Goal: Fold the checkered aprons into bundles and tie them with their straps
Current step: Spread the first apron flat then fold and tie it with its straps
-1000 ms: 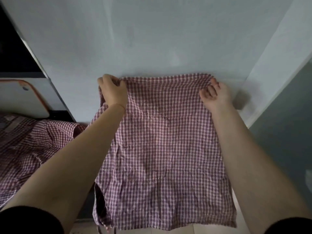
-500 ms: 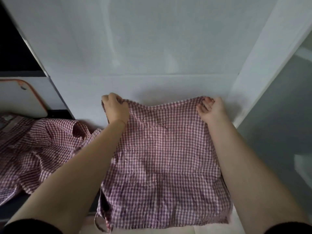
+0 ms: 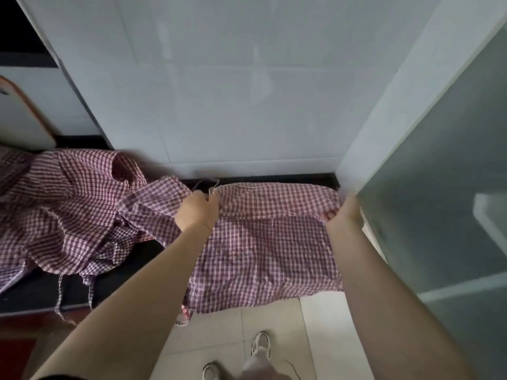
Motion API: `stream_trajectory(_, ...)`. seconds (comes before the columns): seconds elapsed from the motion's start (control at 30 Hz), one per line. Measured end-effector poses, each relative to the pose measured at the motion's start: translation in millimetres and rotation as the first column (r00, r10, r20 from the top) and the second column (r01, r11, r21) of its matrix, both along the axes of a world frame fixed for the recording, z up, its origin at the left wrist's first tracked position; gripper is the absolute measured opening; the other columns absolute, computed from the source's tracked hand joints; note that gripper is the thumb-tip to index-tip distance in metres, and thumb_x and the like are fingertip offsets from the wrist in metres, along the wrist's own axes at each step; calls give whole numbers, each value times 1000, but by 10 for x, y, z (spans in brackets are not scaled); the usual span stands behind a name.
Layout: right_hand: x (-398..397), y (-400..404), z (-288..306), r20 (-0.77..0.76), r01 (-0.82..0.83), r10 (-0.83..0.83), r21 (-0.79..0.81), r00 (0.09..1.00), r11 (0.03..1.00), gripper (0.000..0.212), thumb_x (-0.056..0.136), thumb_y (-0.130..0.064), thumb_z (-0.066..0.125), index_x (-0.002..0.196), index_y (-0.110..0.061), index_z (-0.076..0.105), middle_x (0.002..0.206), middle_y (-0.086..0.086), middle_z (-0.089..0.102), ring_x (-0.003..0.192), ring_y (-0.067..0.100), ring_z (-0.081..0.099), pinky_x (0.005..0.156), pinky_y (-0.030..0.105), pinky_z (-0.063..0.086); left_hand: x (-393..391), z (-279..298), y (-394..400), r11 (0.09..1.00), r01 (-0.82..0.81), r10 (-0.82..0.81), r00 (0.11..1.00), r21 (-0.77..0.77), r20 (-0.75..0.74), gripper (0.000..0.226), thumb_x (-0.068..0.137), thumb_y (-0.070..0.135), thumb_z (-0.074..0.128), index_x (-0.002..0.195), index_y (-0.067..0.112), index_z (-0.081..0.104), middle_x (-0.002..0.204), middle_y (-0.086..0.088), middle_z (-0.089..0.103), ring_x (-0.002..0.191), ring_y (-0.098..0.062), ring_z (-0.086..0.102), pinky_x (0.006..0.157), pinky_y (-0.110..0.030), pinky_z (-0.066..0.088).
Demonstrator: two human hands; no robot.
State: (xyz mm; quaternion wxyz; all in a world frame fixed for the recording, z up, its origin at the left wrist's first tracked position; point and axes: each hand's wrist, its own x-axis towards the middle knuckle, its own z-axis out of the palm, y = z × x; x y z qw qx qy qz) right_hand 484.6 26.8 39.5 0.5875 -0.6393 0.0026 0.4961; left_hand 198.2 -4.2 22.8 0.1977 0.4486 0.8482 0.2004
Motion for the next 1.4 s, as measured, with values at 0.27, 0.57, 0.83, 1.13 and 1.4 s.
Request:
stream_trajectory(0.27, 131, -413, -480, 288, -345, 457, -364, 841, 865, 51, 95, -13, 51, 143, 1, 41, 122, 21, 60, 76, 24, 61, 55, 34, 56, -105, -501, -172, 710, 269, -443, 889, -650, -116, 57, 99, 55, 37, 128, 13, 61, 129, -8, 62, 110, -26, 62, 91, -38, 50)
stream_trajectory(0.57, 242, -385, -417, 0, -107, 959, -994, -284, -32, 46, 100, -14, 46, 146, -5, 43, 149, 17, 46, 131, 34, 50, 110, 39, 41, -76, -564, 201, 216, 258, -728, 685, -942, 21, 59, 91, 31, 55, 146, 12, 46, 138, -8, 50, 114, -29, 57, 101, -44, 50)
stream_trajectory(0.83, 184, 7, -499, -243, 28, 859, -966, -451, -258, 41, 96, -15, 59, 136, -8, 56, 142, 10, 54, 127, 30, 54, 104, 40, 47, 260, -369, 272, 94, 298, -684, 712, -950, 156, 42, 102, 29, 51, 140, 11, 53, 138, -7, 59, 126, -25, 57, 107, -37, 45)
stream_trajectory(1.13, 253, 664, -1148, 328, -363, 835, -917, -442, 167, 47, 100, -28, 55, 142, -15, 41, 139, 11, 47, 118, 30, 57, 96, 39, 50, 546, -1036, 844, 714, 401, -576, 802, -575, -157, 42, 101, 18, 51, 142, 17, 48, 154, -6, 34, 123, -25, 55, 95, -39, 53)
stream_trajectory(1.4, 375, 1058, -1273, 159, -278, 804, -960, -573, -9, 11, 99, -15, 52, 105, -11, 60, 90, 3, 55, 80, 19, 56, 70, 29, 44, 562, -1270, 1057, 818, 291, -348, 937, -496, -24, 30, 100, 20, 51, 128, 17, 61, 115, -7, 65, 94, -23, 63, 82, -38, 58)
